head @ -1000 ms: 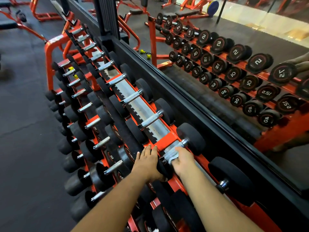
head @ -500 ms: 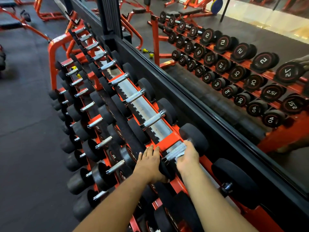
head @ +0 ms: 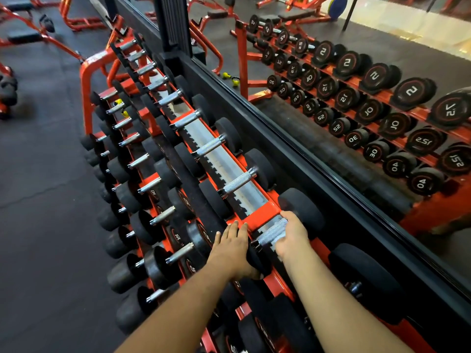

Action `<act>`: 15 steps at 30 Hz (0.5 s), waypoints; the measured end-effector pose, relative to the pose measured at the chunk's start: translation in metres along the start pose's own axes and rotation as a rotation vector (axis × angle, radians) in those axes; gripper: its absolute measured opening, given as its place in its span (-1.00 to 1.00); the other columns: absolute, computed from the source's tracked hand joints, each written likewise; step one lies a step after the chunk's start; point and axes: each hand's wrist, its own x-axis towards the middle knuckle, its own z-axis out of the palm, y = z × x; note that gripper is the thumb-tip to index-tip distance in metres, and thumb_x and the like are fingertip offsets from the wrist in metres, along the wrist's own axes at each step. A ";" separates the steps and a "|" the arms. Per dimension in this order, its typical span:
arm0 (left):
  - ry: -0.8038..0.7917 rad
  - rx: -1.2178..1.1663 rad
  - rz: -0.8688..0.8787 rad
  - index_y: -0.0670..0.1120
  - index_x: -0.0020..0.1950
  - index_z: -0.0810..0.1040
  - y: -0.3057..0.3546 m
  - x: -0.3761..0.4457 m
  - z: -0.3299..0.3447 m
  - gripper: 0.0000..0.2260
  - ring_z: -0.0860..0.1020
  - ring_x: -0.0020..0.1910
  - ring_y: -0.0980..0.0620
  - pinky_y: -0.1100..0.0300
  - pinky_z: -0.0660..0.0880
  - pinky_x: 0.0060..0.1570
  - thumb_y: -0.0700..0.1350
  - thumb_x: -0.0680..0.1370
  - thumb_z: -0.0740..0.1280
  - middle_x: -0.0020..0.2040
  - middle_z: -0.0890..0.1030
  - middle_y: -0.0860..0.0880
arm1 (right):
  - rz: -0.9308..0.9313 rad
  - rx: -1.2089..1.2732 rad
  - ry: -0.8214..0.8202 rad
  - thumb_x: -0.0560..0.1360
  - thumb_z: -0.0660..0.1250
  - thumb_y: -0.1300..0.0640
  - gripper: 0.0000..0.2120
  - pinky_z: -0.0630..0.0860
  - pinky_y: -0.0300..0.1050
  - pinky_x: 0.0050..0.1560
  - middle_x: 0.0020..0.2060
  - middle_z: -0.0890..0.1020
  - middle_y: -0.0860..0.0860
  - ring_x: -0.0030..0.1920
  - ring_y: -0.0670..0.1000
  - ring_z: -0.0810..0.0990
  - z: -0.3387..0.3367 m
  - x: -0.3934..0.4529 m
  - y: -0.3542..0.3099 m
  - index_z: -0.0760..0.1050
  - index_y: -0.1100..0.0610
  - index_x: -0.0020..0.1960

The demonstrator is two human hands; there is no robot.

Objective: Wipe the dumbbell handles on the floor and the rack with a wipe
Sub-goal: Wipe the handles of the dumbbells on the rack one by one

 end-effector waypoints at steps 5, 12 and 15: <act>0.005 -0.003 0.002 -0.04 0.67 -0.17 0.000 -0.001 0.000 0.27 -0.13 0.65 -0.09 -0.13 -0.15 0.61 0.26 0.26 0.61 0.68 -0.13 -0.09 | -0.008 0.022 -0.060 0.56 0.33 0.04 -0.76 0.49 -0.03 -0.06 -0.24 0.45 0.08 -0.27 0.04 0.51 -0.012 0.023 0.006 0.41 0.07 -0.25; 0.001 0.009 0.008 -0.04 0.67 -0.16 -0.001 0.002 0.002 0.27 -0.14 0.65 -0.09 -0.14 -0.15 0.61 0.27 0.24 0.61 0.68 -0.13 -0.10 | 0.006 0.056 -0.108 0.46 0.43 -0.08 -0.62 0.54 0.10 0.09 0.00 0.61 0.20 -0.03 0.18 0.62 -0.008 0.014 0.005 0.53 0.22 0.07; 0.007 -0.004 0.004 -0.04 0.67 -0.17 0.000 -0.001 -0.001 0.26 -0.14 0.65 -0.08 -0.14 -0.16 0.61 0.26 0.26 0.61 0.68 -0.13 -0.10 | 0.018 0.052 -0.123 0.41 0.49 -0.08 -0.67 0.57 0.04 0.08 -0.12 0.54 0.15 -0.14 0.12 0.60 -0.011 0.035 0.002 0.49 0.14 -0.06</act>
